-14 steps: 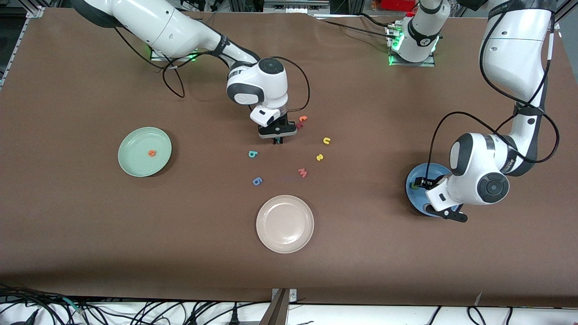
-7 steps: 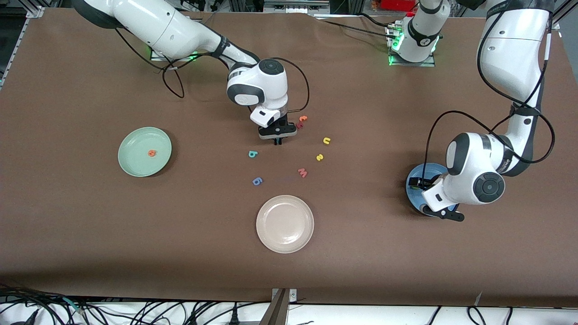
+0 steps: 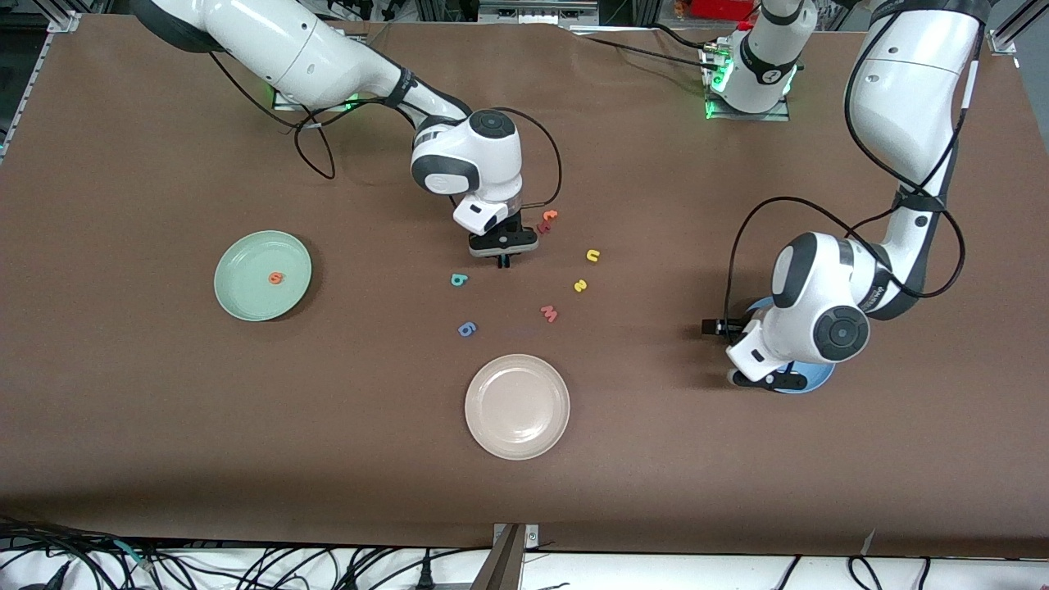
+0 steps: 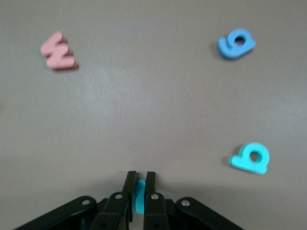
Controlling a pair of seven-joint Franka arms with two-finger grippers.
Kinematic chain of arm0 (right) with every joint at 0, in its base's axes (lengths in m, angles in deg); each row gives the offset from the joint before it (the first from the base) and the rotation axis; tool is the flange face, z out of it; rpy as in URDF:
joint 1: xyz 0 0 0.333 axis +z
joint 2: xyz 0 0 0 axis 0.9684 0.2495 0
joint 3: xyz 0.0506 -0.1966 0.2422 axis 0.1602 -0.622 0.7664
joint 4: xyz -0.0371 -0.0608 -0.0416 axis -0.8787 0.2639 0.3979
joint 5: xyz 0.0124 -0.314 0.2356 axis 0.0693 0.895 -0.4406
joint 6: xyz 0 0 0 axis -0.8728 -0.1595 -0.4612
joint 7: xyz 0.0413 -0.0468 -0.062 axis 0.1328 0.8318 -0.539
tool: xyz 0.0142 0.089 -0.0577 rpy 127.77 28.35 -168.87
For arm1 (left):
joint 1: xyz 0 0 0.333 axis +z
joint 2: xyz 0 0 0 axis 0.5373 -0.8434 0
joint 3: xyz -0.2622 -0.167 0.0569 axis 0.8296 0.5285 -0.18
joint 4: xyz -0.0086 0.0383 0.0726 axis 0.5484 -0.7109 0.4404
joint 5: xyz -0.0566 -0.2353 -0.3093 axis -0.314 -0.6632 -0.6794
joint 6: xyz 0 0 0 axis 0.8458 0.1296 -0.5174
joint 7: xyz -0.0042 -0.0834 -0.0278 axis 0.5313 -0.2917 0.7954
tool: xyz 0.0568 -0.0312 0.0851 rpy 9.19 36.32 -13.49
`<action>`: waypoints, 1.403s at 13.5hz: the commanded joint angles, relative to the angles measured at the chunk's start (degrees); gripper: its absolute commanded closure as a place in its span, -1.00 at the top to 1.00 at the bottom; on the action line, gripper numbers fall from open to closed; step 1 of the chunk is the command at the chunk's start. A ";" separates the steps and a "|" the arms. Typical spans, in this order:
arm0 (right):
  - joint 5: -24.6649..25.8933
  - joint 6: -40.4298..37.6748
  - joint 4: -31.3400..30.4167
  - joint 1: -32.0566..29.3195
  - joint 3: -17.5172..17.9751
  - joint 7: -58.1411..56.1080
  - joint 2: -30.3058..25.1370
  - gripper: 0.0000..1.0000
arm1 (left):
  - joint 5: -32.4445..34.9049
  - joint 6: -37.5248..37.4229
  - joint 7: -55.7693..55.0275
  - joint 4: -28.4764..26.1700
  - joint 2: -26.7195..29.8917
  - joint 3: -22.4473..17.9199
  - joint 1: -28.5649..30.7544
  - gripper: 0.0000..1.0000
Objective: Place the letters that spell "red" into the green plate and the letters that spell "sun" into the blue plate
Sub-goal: 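Carry the cyan letter to the green plate while the left gripper reaches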
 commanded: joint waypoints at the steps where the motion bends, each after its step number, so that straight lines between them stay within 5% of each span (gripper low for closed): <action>1: 0.78 -0.92 2.01 -1.19 0.53 -1.04 0.96 -1.00 | -0.97 -0.39 -1.22 -2.50 2.43 1.85 0.16 1.00; 6: -4.66 -2.14 1.40 -12.59 6.75 -12.09 0.43 -1.00 | -0.62 1.97 -4.29 -6.35 5.49 5.54 -0.81 1.00; 10: -6.85 -10.74 -0.01 -27.18 16.86 -23.52 0.78 -1.00 | -0.18 13.73 -4.47 -16.10 9.89 6.96 -3.09 1.00; 13: -10.64 -21.47 0.43 -35.09 22.05 -31.53 0.52 -1.00 | -0.18 16.57 -4.56 -18.23 11.13 9.85 -4.58 1.00; 19: -10.91 -32.82 0.25 -48.28 25.49 -39.26 0.61 -1.00 | 2.90 26.92 -7.46 -25.08 12.36 10.21 -11.44 1.00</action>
